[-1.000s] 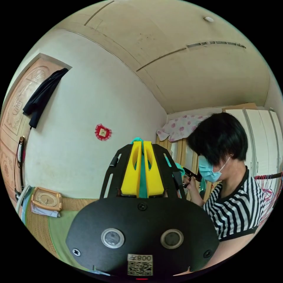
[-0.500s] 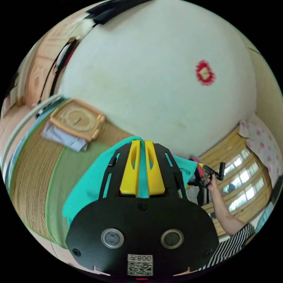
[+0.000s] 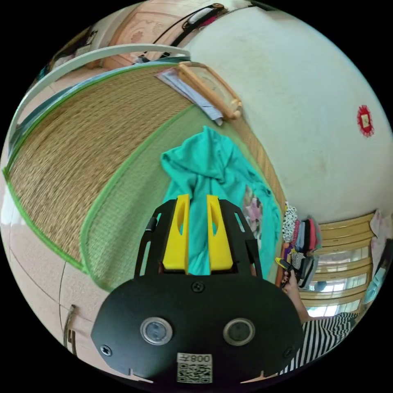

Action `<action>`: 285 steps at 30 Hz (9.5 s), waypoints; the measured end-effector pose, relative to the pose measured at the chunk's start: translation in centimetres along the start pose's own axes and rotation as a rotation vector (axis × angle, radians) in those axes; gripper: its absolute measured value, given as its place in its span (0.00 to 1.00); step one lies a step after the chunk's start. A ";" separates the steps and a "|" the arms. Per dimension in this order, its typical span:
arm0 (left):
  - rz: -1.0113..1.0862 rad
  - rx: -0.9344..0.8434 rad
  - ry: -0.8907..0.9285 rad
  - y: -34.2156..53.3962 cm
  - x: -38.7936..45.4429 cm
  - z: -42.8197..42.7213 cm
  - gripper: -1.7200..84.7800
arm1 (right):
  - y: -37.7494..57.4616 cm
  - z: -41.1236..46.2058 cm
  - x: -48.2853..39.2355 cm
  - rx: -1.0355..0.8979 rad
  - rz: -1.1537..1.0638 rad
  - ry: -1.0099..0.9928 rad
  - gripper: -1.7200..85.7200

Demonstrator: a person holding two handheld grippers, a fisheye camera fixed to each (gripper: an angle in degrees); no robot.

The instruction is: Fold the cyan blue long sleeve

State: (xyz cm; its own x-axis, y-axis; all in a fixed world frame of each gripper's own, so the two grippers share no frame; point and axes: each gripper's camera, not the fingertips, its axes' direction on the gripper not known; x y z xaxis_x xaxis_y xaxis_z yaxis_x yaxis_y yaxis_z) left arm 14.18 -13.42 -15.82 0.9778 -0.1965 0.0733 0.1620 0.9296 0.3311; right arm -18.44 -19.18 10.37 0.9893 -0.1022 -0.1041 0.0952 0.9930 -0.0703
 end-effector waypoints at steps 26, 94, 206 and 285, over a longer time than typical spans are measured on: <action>-0.010 0.135 -0.257 -15.7 -4.4 0.3 0.05 | -19.0 -15.0 4.8 -0.033 0.070 0.919 0.02; 0.495 -0.124 -0.063 -29.7 5.2 39.4 0.02 | -30.3 23.3 -2.8 0.111 -0.473 0.286 0.02; -0.006 -0.366 0.063 20.3 -29.7 -7.7 0.05 | 33.5 4.6 16.4 -0.260 0.011 -0.222 0.02; 0.698 -0.328 0.100 3.9 5.4 70.1 0.05 | 4.2 4.5 10.7 0.185 -0.187 0.029 0.02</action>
State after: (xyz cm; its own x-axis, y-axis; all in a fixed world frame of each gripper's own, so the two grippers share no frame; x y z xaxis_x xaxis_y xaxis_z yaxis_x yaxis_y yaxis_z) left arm 10.71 -32.71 51.85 0.8725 0.4832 0.0721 -0.4801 0.8754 -0.0566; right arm -6.99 -15.87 13.40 0.9492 -0.2842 -0.1352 0.2976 0.9503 0.0917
